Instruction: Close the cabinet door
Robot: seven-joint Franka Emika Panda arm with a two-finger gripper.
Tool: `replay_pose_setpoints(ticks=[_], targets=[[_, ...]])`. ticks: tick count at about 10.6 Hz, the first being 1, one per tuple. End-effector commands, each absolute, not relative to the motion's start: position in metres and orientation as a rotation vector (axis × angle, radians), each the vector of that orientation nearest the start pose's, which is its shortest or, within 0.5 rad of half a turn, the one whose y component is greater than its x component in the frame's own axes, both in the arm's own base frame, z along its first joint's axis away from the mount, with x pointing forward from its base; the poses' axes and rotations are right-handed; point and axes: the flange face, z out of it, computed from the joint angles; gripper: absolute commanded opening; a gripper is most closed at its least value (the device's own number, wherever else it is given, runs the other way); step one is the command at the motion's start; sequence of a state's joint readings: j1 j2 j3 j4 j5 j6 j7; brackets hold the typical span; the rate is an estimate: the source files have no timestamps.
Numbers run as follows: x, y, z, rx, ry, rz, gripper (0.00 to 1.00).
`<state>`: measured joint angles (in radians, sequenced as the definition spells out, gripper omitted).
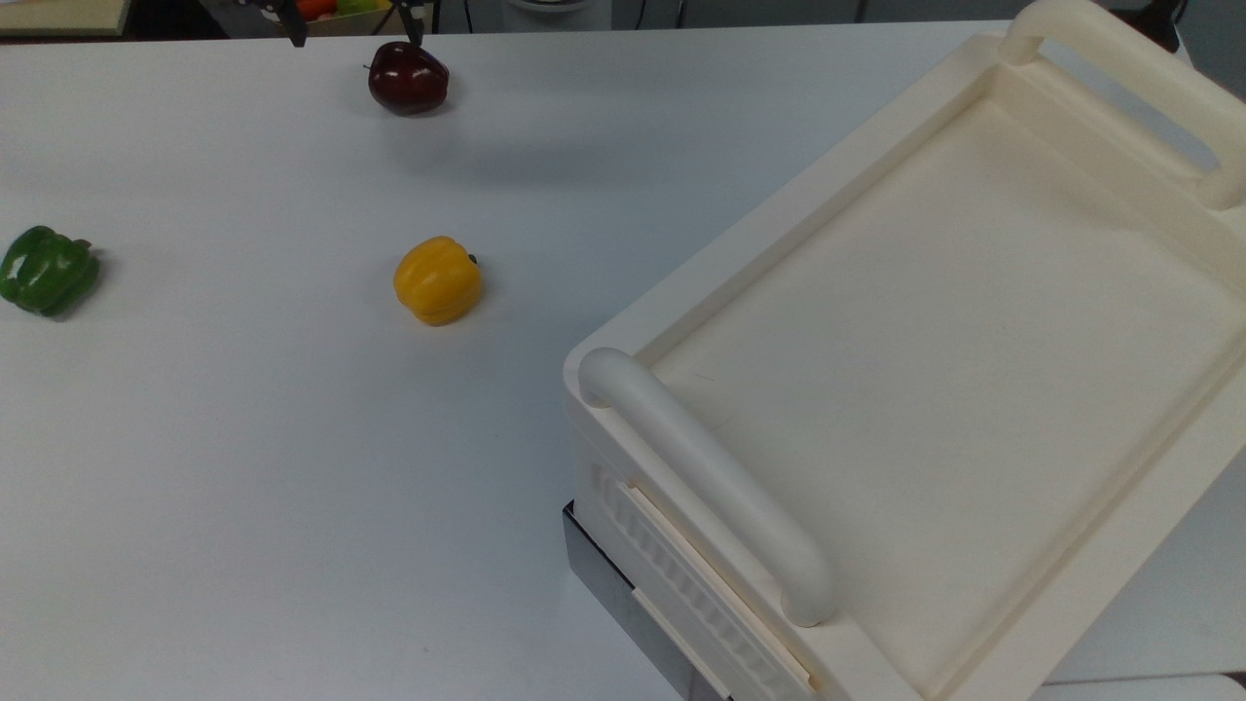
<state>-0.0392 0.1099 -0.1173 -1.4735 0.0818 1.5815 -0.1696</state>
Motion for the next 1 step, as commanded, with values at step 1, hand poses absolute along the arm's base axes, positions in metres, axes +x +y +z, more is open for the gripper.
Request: replay_pose_setpoints(ticks=[1], targets=[[0.5760,-0.0802,0.6142,-3.085,-0.044,0.008,1.00]])
